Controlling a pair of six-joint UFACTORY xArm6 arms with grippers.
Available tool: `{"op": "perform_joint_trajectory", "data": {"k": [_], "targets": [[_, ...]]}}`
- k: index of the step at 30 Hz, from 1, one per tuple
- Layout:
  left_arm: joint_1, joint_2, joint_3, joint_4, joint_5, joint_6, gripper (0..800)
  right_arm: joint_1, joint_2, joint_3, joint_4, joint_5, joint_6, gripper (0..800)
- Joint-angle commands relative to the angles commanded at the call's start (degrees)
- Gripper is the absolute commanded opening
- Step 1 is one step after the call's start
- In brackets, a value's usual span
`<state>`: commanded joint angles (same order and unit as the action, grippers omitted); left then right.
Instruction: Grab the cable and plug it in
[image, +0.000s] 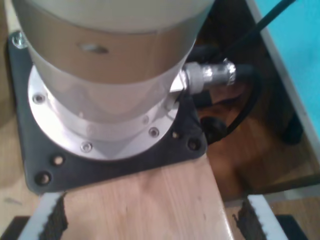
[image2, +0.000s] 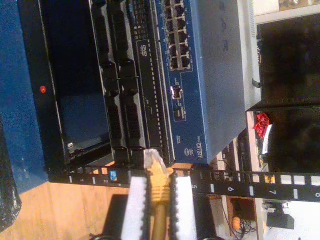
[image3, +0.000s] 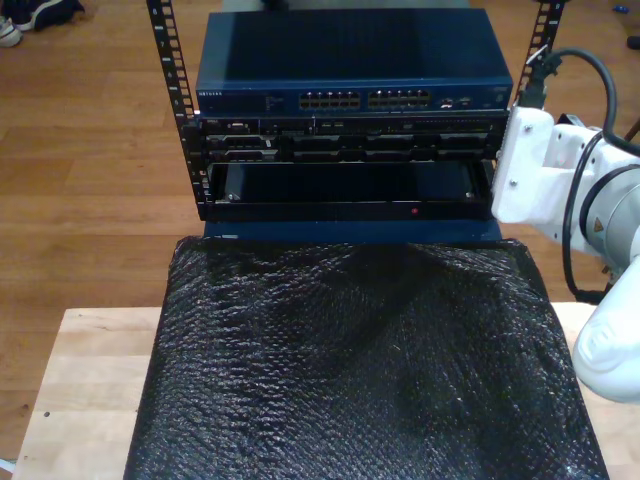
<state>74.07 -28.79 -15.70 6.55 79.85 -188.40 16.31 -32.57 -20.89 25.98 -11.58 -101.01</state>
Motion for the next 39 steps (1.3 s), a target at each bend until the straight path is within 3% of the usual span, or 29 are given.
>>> {"op": "perform_joint_trajectory", "data": {"k": [14,26,39], "targets": [[1.9,0.2,8.0,-0.2,-14.0,2.0,799,2.6,1.2,0.7,0.4,-5.5,0.1,1],[1.9,0.2,8.1,-0.4,-14.1,2.0,799,5.3,4.4,0.6,0.3,-12.5,0.0,1],[1.9,0.2,8.1,-0.4,-14.1,2.0,799,11.8,14.6,-3.3,0.1,-21.4,-0.1,1]]}}
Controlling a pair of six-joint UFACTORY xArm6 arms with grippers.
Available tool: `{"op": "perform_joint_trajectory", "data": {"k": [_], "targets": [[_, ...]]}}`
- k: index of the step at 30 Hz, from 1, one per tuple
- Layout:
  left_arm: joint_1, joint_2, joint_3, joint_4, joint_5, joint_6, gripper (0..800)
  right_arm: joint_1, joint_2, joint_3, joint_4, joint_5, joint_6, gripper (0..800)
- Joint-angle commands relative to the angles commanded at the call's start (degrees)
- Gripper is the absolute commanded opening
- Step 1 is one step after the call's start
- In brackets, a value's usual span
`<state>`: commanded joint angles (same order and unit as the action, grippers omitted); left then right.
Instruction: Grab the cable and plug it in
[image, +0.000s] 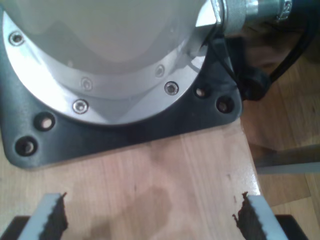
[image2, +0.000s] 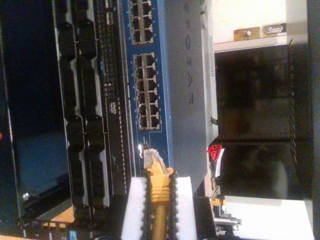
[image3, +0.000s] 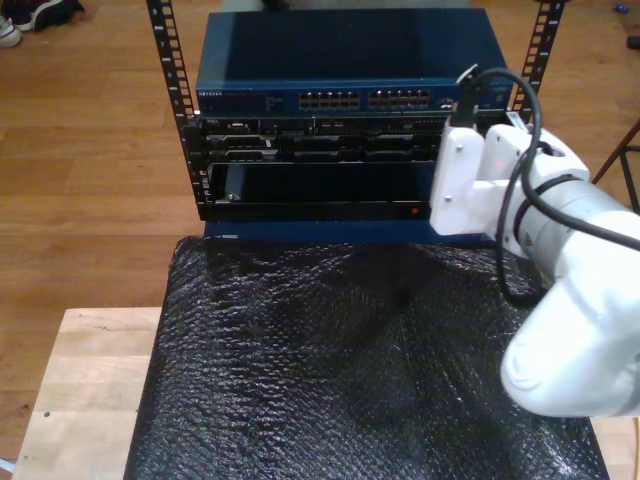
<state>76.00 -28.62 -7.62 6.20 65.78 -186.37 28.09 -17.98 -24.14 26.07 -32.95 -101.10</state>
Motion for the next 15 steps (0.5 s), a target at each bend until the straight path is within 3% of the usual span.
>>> {"op": "perform_joint_trajectory", "data": {"k": [15], "targets": [[0.0,0.1,0.0,0.0,0.0,0.0,799,2.5,14.1,-0.6,0.2,-11.0,-0.1,0]]}}
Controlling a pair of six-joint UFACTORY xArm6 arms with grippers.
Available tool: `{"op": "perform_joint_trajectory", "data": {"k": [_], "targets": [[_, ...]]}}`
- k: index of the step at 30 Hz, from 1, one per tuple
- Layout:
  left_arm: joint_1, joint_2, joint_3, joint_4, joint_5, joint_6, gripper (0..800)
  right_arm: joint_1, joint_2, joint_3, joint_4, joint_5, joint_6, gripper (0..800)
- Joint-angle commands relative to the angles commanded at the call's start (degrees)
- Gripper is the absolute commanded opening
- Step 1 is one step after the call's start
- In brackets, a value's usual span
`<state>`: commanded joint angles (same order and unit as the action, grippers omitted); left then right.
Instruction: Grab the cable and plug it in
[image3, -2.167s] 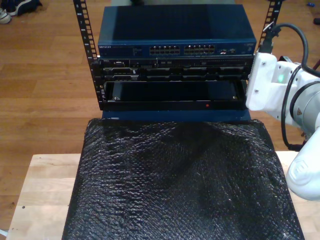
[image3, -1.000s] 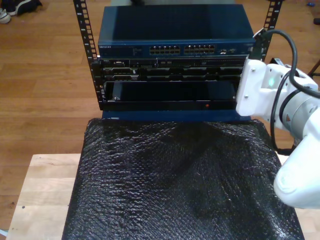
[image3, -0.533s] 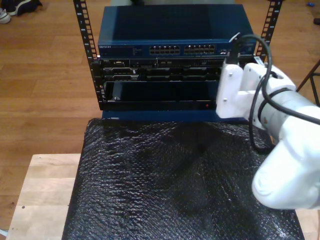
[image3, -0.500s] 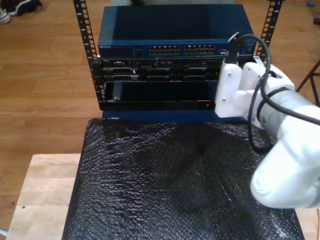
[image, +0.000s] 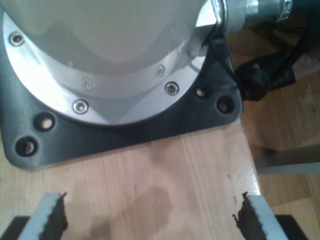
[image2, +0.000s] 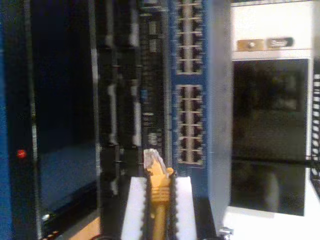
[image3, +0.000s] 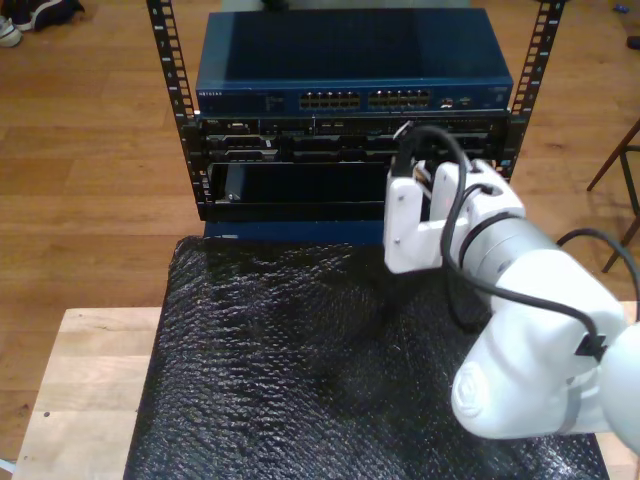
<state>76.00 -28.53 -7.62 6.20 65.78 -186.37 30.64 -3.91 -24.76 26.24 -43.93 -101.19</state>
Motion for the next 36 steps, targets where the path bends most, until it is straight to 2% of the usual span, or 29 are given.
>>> {"op": "perform_joint_trajectory", "data": {"k": [5,22,30,36], "targets": [[0.0,0.0,0.0,0.0,0.0,0.0,799,0.1,3.7,-0.4,0.1,-3.3,-0.1,0],[0.0,0.0,0.0,0.0,0.0,0.0,799,1.8,3.3,-1.6,-0.1,-3.3,-0.1,0],[0.0,-0.1,0.0,0.0,0.0,0.0,799,2.9,0.9,-1.5,-0.5,-3.2,-0.3,0],[0.0,-0.1,0.0,0.0,0.0,0.0,799,3.1,6.5,-3.7,0.0,-5.2,-0.3,0]]}}
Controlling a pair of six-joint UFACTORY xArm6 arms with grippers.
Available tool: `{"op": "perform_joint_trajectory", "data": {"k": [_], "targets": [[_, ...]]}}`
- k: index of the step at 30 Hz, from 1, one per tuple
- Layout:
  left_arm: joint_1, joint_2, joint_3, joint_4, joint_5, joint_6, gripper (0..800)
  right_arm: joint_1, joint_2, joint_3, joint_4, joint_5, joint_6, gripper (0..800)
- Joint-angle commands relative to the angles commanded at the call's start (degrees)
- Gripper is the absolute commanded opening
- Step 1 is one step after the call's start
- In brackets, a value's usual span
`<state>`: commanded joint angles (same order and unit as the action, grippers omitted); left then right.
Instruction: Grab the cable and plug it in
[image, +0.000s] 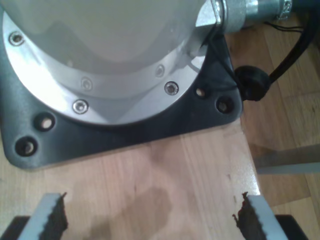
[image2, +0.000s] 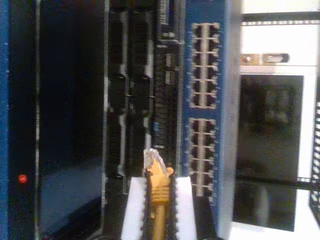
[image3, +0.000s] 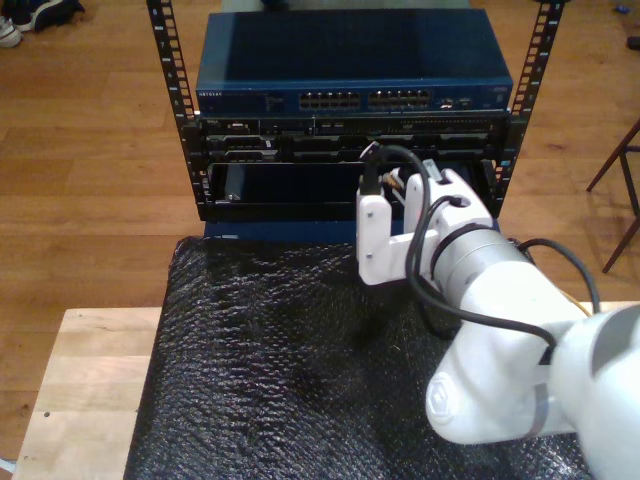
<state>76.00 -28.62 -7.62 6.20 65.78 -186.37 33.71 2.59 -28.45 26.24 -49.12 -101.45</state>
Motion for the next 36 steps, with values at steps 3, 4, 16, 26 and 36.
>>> {"op": "perform_joint_trajectory", "data": {"k": [3,4,16,26,36], "targets": [[0.0,0.1,0.0,0.0,0.0,0.0,799,0.5,0.7,1.2,-0.1,-4.3,-0.1,0],[0.0,0.1,0.1,0.0,0.0,0.0,799,0.6,1.1,1.4,-0.1,-5.5,-0.2,0],[0.0,0.0,0.0,0.0,0.0,0.0,799,0.7,1.0,-0.7,-0.1,-6.7,-0.2,0],[0.0,0.1,0.0,0.0,0.0,0.0,799,2.2,0.8,-0.9,0.1,-7.7,0.1,0],[0.0,0.1,0.1,0.0,0.0,0.0,799,2.4,1.1,-3.8,2.3,-13.3,-0.1,0]]}}
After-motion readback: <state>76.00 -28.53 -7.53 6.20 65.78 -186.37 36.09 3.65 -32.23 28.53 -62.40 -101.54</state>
